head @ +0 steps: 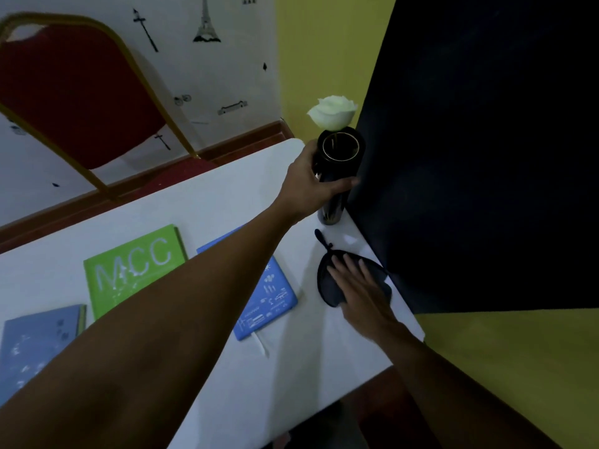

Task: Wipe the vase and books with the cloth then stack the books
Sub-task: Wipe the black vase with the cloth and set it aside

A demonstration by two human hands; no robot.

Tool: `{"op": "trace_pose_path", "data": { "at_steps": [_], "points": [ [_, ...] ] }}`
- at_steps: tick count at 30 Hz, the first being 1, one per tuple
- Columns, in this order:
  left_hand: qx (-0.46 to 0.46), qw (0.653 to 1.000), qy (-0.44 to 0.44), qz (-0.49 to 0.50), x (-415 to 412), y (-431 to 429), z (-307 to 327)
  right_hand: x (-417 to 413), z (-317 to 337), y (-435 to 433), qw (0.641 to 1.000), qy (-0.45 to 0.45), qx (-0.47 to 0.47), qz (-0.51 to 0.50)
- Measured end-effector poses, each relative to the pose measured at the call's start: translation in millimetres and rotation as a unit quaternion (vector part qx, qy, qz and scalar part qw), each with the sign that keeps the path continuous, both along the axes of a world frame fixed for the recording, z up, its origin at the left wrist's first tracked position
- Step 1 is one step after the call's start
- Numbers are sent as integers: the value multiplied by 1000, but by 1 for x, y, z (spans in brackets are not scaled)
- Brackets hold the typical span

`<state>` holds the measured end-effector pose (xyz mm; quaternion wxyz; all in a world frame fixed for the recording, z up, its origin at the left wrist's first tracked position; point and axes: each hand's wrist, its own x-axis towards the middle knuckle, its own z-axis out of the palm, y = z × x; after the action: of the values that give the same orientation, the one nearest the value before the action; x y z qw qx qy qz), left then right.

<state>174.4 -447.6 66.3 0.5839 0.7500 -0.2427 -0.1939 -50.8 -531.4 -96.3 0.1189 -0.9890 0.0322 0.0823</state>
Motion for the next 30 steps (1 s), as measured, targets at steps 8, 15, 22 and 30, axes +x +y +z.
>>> {"op": "trace_pose_path", "data": {
  "at_steps": [8,15,22,30],
  "points": [
    [-5,1000,-3,19,-6,-6,-13,6,1,-5,998,6,-59,-14],
    [90,995,18,-27,-9,-6,-57,9,-1,-10,999,-9,-41,-12],
    [150,988,19,-18,-15,-2,-116,10,-8,-18,997,-57,-57,-11],
    [152,988,-7,-14,-12,-15,-127,16,-14,-8,988,-107,-65,-91]
  ]
}}
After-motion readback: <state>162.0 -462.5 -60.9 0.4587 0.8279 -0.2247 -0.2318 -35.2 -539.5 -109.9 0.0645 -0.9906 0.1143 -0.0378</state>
